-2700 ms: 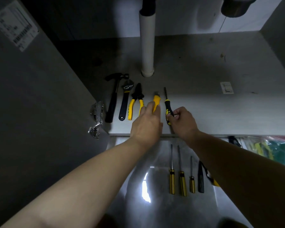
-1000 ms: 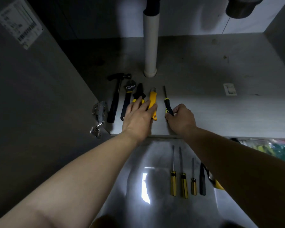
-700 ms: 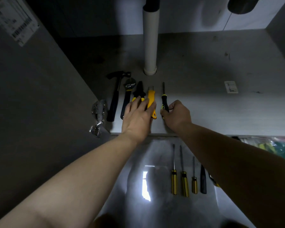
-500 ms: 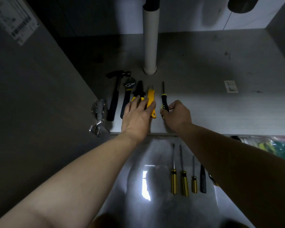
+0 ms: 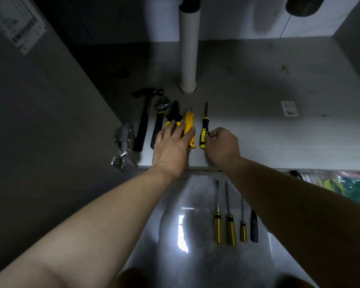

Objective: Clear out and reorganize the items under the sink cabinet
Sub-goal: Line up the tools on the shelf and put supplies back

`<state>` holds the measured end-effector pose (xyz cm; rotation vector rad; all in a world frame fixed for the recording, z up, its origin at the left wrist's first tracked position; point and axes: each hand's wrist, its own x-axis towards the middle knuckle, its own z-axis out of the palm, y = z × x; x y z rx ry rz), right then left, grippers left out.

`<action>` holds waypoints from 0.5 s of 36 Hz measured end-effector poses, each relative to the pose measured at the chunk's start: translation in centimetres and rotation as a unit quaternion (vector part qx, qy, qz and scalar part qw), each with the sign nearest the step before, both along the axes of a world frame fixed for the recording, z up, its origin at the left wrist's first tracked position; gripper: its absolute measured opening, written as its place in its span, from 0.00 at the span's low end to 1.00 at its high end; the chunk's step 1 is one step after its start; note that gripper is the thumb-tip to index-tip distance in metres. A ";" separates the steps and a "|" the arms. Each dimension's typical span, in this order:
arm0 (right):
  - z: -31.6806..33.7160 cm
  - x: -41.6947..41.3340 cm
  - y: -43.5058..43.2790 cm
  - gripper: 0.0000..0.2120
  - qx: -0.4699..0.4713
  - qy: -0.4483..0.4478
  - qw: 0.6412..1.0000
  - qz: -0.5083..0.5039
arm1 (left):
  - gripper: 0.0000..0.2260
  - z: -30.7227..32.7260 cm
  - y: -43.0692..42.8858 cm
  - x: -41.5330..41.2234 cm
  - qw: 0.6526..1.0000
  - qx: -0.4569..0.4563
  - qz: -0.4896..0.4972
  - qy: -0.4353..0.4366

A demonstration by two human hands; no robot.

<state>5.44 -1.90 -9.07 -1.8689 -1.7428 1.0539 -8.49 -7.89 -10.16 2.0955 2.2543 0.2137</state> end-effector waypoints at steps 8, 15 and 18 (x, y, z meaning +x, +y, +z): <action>-0.6 0.4 -0.1 0.18 0.011 0.015 1.000 -0.002 | 0.28 0.1 -0.1 0.0 1.000 0.000 -0.004 -0.003; -1.0 0.6 -0.1 0.24 0.010 0.021 1.000 0.010 | 0.28 0.2 -0.3 0.1 1.000 -0.007 -0.008 -0.010; -1.0 0.6 -0.1 0.25 0.008 0.027 1.000 0.014 | 0.29 0.2 -0.4 0.2 1.000 -0.006 -0.011 -0.012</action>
